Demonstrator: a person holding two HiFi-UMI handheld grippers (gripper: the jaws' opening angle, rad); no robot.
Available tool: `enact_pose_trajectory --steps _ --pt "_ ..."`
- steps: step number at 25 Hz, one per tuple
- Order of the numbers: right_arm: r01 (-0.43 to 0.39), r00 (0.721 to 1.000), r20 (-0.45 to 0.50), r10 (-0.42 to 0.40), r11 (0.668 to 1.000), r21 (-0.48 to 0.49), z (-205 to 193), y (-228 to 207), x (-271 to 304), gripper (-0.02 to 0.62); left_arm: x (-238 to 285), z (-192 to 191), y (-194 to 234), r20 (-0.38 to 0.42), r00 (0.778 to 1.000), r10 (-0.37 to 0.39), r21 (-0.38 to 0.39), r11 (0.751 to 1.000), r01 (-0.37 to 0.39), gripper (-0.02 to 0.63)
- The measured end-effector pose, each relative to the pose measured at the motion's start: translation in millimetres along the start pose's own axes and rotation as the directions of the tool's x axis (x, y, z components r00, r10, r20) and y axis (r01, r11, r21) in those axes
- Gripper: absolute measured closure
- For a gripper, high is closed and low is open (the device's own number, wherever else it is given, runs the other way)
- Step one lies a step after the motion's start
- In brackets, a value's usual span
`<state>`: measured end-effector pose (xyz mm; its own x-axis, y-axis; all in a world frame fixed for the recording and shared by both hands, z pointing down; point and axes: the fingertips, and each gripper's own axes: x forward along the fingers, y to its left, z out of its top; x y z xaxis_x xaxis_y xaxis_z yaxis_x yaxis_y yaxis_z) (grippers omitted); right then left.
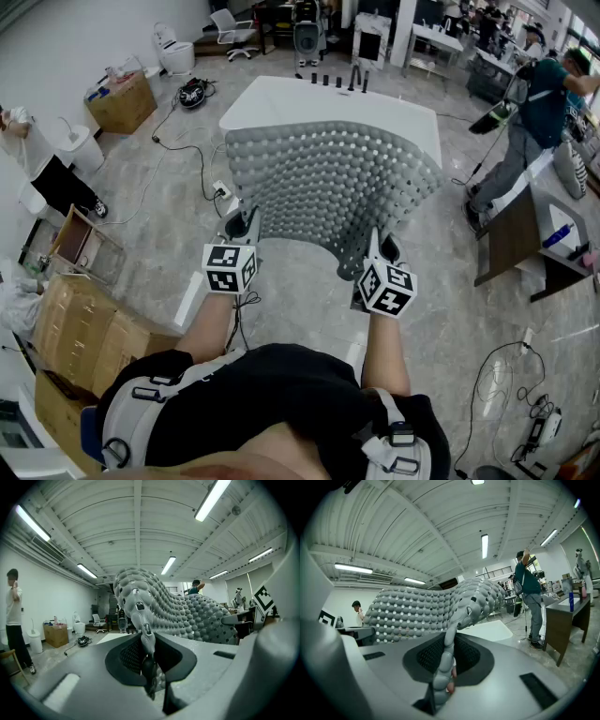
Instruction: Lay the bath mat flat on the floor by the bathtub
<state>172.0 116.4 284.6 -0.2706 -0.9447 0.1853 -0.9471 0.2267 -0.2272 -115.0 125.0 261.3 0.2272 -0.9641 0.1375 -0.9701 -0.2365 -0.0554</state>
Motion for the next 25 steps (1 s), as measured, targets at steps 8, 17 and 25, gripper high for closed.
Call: enact_pose_trajectory --steps 8,17,25 --pt "0.0 1.0 -0.008 0.0 0.999 0.042 -9 0 1 0.548 2 -7 -1 -0.021 1.0 -0.016 -0.029 0.999 0.015 0.565" --pt "0.03 0.999 -0.024 -0.029 0.999 0.029 -15 4 -3 0.548 2 -8 -2 -0.014 0.999 -0.045 -0.02 0.999 0.045 0.565" --pt "0.079 0.997 -0.013 -0.079 0.997 0.02 -17 16 -3 0.547 3 -12 7 -0.012 0.995 -0.098 -0.025 0.995 0.098 0.565"
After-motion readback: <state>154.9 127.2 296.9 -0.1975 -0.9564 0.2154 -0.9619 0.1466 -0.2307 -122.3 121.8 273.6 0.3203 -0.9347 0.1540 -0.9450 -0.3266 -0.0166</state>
